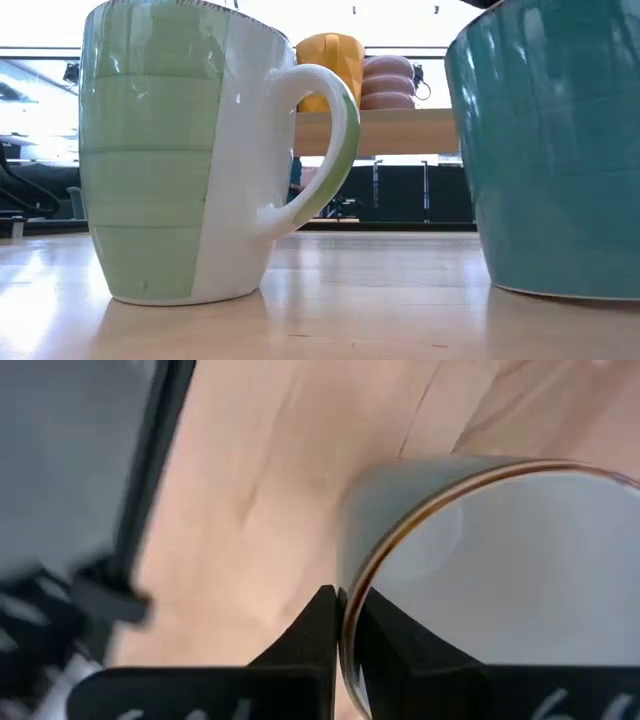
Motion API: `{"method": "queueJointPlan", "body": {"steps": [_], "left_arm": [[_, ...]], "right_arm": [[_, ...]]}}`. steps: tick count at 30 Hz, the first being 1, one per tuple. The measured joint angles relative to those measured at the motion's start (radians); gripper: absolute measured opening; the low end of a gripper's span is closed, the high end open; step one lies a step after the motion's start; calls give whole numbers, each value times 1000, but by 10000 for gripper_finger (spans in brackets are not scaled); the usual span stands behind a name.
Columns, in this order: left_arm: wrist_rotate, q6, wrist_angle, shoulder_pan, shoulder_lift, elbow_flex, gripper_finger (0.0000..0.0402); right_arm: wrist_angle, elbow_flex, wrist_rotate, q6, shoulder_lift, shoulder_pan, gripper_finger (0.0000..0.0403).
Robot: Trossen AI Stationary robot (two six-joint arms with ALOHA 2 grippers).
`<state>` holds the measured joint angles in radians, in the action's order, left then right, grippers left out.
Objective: Place coffee mugs
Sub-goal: Put the blue mug on the shelf
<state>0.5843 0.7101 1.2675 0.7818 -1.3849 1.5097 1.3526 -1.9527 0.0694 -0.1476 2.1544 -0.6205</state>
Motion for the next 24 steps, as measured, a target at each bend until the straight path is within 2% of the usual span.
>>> {"method": "queueJointPlan", "body": {"steps": [6, 9, 16, 24], "left_arm": [[7, 23, 0, 0, 0, 0, 84], [7, 41, 0, 0, 0, 0, 84], [7, 45, 0, 0, 0, 0, 84], [24, 43, 0, 0, 0, 0, 84]], "right_arm": [[20, -9, -21, 311, 4, 1, 43], [27, -9, -22, 372, 4, 1, 43], [69, -10, 32, 249, 4, 25, 74], [101, -11, 37, 47, 4, 28, 152]]}}
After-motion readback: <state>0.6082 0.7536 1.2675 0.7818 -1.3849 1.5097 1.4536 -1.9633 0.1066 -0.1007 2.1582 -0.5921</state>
